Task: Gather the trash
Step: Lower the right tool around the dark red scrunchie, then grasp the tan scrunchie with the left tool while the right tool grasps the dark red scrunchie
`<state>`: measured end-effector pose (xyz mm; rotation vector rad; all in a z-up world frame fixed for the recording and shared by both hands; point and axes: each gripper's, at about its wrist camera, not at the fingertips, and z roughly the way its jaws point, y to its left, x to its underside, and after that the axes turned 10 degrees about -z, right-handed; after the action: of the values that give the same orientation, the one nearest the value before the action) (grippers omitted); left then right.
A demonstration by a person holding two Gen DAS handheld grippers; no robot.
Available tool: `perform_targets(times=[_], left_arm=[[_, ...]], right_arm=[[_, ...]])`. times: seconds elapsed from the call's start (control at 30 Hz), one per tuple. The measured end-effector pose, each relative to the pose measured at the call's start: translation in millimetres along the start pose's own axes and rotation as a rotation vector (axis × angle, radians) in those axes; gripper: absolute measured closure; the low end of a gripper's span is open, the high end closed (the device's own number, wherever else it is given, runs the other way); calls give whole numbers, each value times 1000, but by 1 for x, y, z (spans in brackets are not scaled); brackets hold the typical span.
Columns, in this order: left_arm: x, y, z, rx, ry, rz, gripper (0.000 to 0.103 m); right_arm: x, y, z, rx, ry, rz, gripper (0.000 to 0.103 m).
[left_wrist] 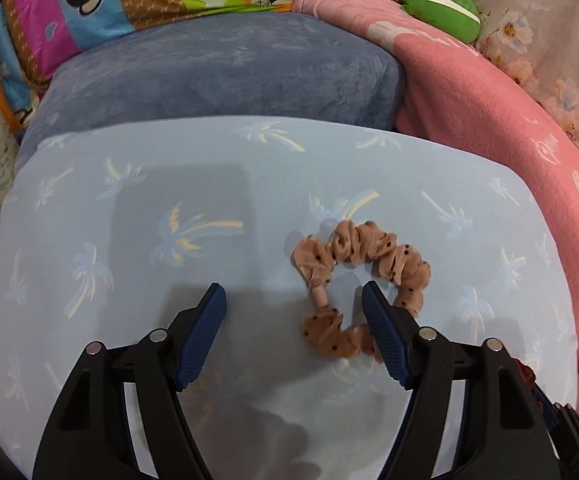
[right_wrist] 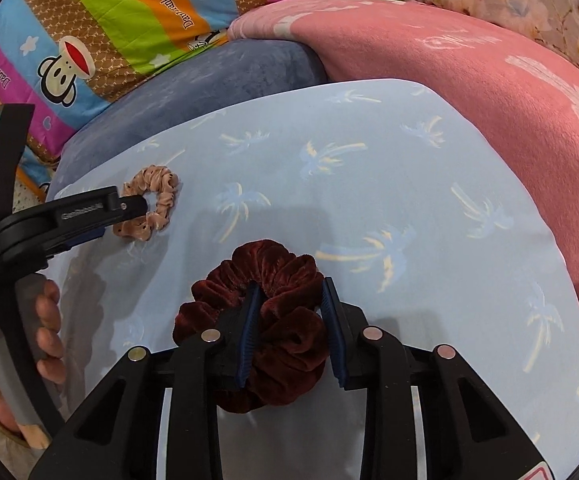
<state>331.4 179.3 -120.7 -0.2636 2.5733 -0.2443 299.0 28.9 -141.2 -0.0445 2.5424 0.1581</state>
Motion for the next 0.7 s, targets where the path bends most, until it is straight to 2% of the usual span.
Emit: perform_targets(times=[0.13, 0.2, 0.23, 0.33, 0.37, 0.7], left_arm=[[3, -6, -1, 9, -14, 18, 39], [6, -11, -2, 3, -25, 40, 47], [7, -13, -1, 5, -28, 50, 54], [9, -19, -2, 30, -17, 83, 86], [11, -21, -3, 37, -11, 88, 92], [40, -41, -40, 88, 2, 118, 95]], right_arm=[[-2, 1, 2, -6, -6, 3, 74], [-1, 0, 1, -7, -11, 5, 75], [0, 0, 1, -5, -11, 5, 77], [4, -1, -1, -11, -5, 11, 85], [5, -1, -2, -15, -3, 14, 86], [20, -4, -49, -40, -40, 44, 88]])
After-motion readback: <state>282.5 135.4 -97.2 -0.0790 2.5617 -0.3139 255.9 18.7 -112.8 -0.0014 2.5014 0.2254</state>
